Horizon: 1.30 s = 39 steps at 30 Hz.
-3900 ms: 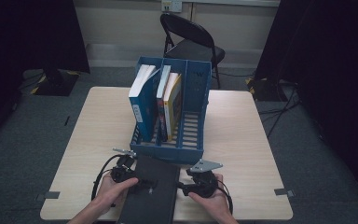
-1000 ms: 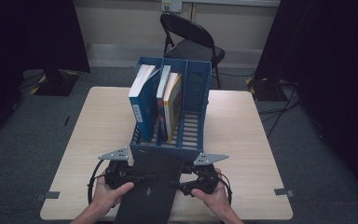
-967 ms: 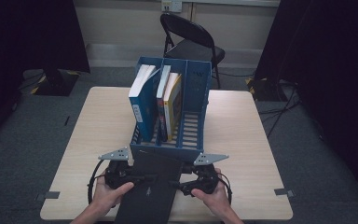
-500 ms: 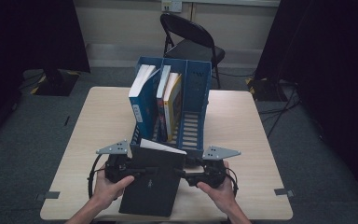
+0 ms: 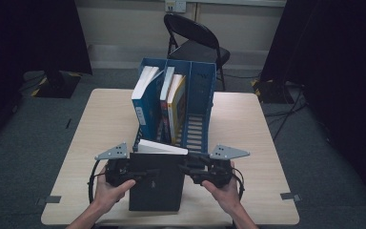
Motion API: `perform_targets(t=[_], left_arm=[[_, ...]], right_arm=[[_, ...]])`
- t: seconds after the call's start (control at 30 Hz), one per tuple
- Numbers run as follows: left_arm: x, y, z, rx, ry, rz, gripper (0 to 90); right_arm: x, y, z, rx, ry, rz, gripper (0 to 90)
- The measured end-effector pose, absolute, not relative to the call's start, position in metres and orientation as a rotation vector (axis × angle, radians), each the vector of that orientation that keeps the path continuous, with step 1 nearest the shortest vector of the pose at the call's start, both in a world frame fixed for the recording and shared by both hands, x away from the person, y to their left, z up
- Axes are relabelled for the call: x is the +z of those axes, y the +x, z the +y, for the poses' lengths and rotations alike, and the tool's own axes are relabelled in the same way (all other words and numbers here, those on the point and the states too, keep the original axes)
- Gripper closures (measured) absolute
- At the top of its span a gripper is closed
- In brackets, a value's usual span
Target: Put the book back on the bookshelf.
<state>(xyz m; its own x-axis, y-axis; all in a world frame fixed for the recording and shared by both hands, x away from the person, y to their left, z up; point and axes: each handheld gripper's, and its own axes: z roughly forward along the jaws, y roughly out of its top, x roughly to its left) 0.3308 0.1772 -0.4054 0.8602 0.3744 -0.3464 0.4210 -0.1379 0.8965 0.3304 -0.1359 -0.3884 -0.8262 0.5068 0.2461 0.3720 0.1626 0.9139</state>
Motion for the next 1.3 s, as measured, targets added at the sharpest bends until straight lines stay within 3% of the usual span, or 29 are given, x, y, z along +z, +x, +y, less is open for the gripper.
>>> perform_targets(t=[0.27,0.53,0.6,0.93,1.3], left_arm=[[-0.409,0.316,0.191,0.045,1.785,0.663,56.5],[-0.412,0.312,0.201,-0.015,1.799,0.615,60.9],[-0.413,0.311,0.199,0.006,1.813,0.604,62.6],[-0.408,0.32,0.194,0.001,1.847,0.632,61.7],[-0.406,0.322,0.187,0.036,1.822,0.622,52.0]], right_arm=[[-0.386,0.326,-0.137,1.766,0.84,2.311,51.4],[-0.387,0.325,-0.137,1.812,0.782,2.365,50.4],[-0.389,0.327,-0.128,1.784,0.761,2.398,46.3],[-0.386,0.327,-0.121,1.692,0.785,2.358,45.0],[-0.383,0.312,-0.128,1.681,0.737,2.284,48.4]])
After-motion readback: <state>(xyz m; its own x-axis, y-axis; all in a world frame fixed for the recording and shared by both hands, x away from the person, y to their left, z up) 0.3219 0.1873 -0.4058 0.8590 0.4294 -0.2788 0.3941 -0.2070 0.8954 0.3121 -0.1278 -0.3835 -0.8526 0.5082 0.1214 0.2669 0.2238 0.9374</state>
